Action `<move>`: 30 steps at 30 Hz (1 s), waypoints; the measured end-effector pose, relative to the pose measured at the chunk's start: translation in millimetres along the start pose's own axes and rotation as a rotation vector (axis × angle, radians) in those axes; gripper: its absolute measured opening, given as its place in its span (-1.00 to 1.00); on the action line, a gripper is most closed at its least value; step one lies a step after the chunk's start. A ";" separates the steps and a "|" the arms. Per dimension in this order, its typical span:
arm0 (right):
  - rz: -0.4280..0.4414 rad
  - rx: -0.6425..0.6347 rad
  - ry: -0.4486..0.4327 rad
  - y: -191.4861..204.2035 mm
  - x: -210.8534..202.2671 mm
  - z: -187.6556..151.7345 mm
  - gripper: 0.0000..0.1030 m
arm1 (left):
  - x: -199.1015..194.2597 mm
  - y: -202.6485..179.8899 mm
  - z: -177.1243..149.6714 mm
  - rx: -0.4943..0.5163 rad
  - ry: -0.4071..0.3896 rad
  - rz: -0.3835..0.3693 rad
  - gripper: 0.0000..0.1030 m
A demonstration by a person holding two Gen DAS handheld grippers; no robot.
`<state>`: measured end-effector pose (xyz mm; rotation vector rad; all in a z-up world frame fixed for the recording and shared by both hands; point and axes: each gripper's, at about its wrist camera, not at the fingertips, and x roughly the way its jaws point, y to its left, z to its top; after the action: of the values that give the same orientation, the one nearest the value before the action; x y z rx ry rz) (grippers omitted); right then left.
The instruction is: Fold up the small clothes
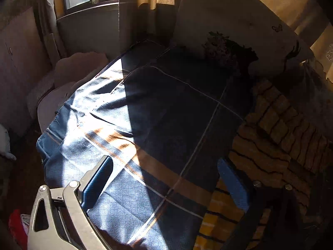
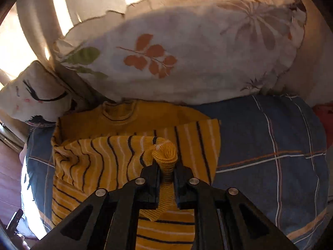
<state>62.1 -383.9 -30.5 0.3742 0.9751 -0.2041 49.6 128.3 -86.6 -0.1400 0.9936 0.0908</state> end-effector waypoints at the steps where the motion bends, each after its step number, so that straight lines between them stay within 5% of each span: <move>1: -0.035 0.013 0.027 -10.8 12.6 -2.6 -0.62 | 2.3 -8.8 -0.8 0.013 0.009 -0.004 0.95; 2: -0.061 0.028 0.037 -17.7 16.8 -5.9 -0.45 | 4.3 -15.8 -1.8 0.025 0.018 -0.008 0.95; 7: -0.026 0.044 -0.033 -15.9 -9.0 -18.8 -0.32 | 13.2 -48.4 1.0 0.096 0.037 -0.014 0.95; 10: 0.131 -0.032 -0.044 23.1 -16.4 -13.6 -0.31 | 24.1 -69.7 5.6 0.147 0.040 -0.016 0.95; 14: 0.397 -0.126 0.048 100.0 3.0 -8.4 -0.31 | 43.9 -86.4 5.3 0.169 0.081 -0.039 0.95; 17: 0.489 -0.209 0.122 160.3 37.7 -7.1 -0.31 | 51.2 -88.2 -4.3 0.185 0.103 -0.065 0.95; 20: 0.464 -0.276 0.192 213.1 85.1 -2.0 -0.31 | 55.0 -80.3 -15.3 0.195 0.121 -0.083 0.95; 24: 0.292 -0.282 0.223 245.1 151.7 14.0 -0.31 | 55.7 -54.5 -20.1 0.172 0.146 -0.110 0.95; 27: 0.212 -0.269 0.178 254.2 167.1 29.0 -0.28 | 54.5 -38.0 -18.6 0.155 0.156 -0.133 0.95; 30: 0.118 -0.282 0.161 259.9 162.1 33.1 -0.04 | 59.4 -30.6 -18.7 0.164 0.168 -0.162 0.95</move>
<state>263.1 -158.8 -92.9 0.1896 1.1193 0.0722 70.7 95.9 -144.2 -0.0786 1.1485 -0.1529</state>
